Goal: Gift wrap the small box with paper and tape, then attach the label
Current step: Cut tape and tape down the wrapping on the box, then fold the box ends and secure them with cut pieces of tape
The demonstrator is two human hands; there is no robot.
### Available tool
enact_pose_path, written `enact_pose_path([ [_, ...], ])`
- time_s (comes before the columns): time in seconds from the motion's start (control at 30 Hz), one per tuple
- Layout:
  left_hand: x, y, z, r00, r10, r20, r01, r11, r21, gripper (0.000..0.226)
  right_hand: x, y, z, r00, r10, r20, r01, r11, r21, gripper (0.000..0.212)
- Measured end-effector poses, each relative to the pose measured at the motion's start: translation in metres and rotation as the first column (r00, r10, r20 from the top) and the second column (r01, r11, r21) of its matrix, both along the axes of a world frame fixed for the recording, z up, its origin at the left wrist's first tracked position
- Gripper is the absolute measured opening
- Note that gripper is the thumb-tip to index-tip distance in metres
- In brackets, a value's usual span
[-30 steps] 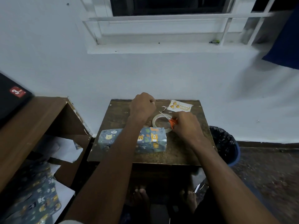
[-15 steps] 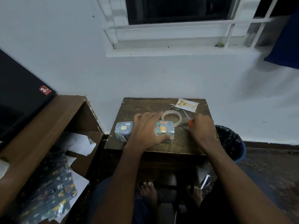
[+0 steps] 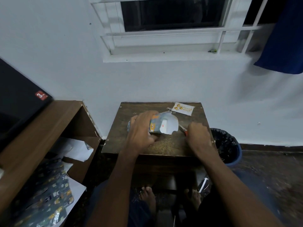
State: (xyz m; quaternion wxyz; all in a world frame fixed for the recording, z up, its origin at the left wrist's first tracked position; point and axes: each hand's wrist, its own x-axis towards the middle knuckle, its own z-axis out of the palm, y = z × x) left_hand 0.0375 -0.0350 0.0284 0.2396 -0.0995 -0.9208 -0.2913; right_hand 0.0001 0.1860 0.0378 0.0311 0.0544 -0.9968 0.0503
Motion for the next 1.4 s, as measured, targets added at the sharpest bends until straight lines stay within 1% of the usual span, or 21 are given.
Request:
enact_pose_path([
  [0.07, 0.001, 0.0, 0.005, 0.999, -0.019, -0.025, 0.021, 0.998, 0.063, 0.081, -0.002, 0.002, -0.001, 0.998, -0.026, -0.064, 0.022, 0.998, -0.066, 0.007],
  [0.13, 0.001, 0.0, 0.008, 0.998, -0.04, -0.057, 0.047, 0.991, 0.123, 0.082, -0.008, 0.003, -0.003, 0.992, -0.059, -0.111, 0.021, 0.949, -0.315, 0.015],
  [0.17, 0.0, 0.0, 0.009, 0.997, -0.043, -0.059, 0.052, 0.987, 0.153, 0.082, -0.009, 0.004, -0.003, 0.993, -0.046, -0.109, -0.013, 0.871, -0.491, 0.021],
  [0.2, 0.001, 0.001, 0.011, 0.998, -0.049, -0.05, 0.058, 0.979, 0.194, 0.083, -0.011, 0.002, -0.003, 0.997, -0.004, -0.075, -0.047, 0.739, -0.672, 0.026],
  [0.23, 0.002, 0.002, 0.012, 0.998, -0.059, -0.032, 0.065, 0.967, 0.247, 0.084, -0.01, -0.001, 0.0, 0.997, 0.08, -0.016, -0.058, 0.554, -0.83, 0.029],
  [0.27, 0.002, 0.004, 0.012, 0.997, -0.072, -0.009, 0.071, 0.949, 0.306, 0.085, -0.007, -0.007, 0.003, 0.981, 0.189, 0.048, -0.022, 0.355, -0.935, 0.031],
  [0.3, 0.004, 0.005, 0.013, 0.996, -0.083, 0.009, 0.075, 0.933, 0.353, 0.085, -0.005, -0.015, 0.004, 0.951, 0.293, 0.102, 0.051, 0.176, -0.983, 0.031],
  [0.33, 0.004, 0.007, 0.012, 0.996, -0.087, 0.018, 0.073, 0.919, 0.388, 0.085, -0.001, -0.024, 0.005, 0.918, 0.374, 0.131, 0.128, 0.034, -0.991, 0.032],
  [0.37, 0.004, 0.009, 0.011, 0.996, -0.087, 0.02, 0.071, 0.909, 0.411, 0.085, 0.001, -0.033, 0.004, 0.895, 0.423, 0.143, 0.187, -0.064, -0.98, 0.032],
  [0.4, 0.005, 0.01, 0.011, 0.996, -0.089, 0.019, 0.072, 0.899, 0.432, 0.085, 0.003, -0.041, 0.003, 0.884, 0.445, 0.146, 0.218, -0.115, -0.969, 0.032],
  [0.47, 0.005, 0.011, 0.012, 0.995, -0.102, 0.016, 0.082, 0.877, 0.473, 0.088, 0.005, -0.054, 0.003, 0.878, 0.457, 0.141, 0.232, -0.148, -0.962, 0.032],
  [0.57, 0.004, 0.009, 0.01, 0.989, -0.146, 0.01, 0.12, 0.847, 0.517, 0.096, 0.006, -0.062, 0.002, 0.882, 0.47, 0.028, 0.138, -0.202, -0.97, 0.03],
  [0.67, 0.005, 0.007, 0.009, 0.983, -0.185, 0.013, 0.147, 0.82, 0.554, 0.113, 0.007, -0.068, 0.0, 0.92, 0.39, -0.047, 0.015, -0.153, -0.988, 0.029],
  [0.77, 0.008, 0.006, 0.012, 0.974, -0.227, 0.003, 0.186, 0.804, 0.565, 0.12, 0.008, -0.075, 0.001, 0.944, 0.322, -0.076, -0.037, -0.127, -0.991, 0.029],
  [0.9, 0.011, 0.0, 0.013, 0.95, -0.312, -0.005, 0.256, 0.769, 0.586, 0.122, 0.006, -0.081, 0.0, 0.943, 0.328, -0.051, -0.004, -0.144, -0.99, 0.032],
  [1.07, 0.013, -0.006, 0.015, 0.922, -0.384, 0.041, 0.229, 0.628, 0.744, 0.121, 0.002, -0.083, 0.0, 0.95, 0.312, -0.027, 0.016, -0.135, -0.991, 0.037],
  [1.13, 0.013, -0.006, 0.016, 0.925, -0.373, 0.069, 0.175, 0.58, 0.796, 0.115, 0.001, -0.083, 0.0, 0.952, 0.304, -0.026, 0.011, -0.122, -0.992, 0.037],
  [1.23, 0.013, -0.005, 0.02, 0.935, -0.35, 0.06, 0.127, 0.487, 0.864, 0.101, 0.0, -0.084, -0.001, 0.953, 0.303, -0.033, -0.006, -0.09, -0.996, 0.038],
  [1.27, 0.013, -0.005, 0.021, 0.935, -0.35, 0.062, 0.108, 0.446, 0.888, 0.094, 0.0, -0.084, -0.001, 0.952, 0.303, -0.036, -0.011, -0.083, -0.996, 0.039],
  [1.33, 0.01, -0.005, 0.02, 0.934, -0.348, 0.075, 0.063, 0.371, 0.927, 0.069, 0.001, -0.084, -0.002, 0.949, 0.312, -0.046, -0.026, -0.066, -0.997, 0.043],
  [1.4, 0.006, -0.007, 0.016, 0.926, -0.37, 0.071, 0.035, 0.273, 0.961, 0.055, 0.001, -0.085, -0.002, 0.947, 0.316, -0.055, -0.041, -0.05, -0.998, 0.045],
])
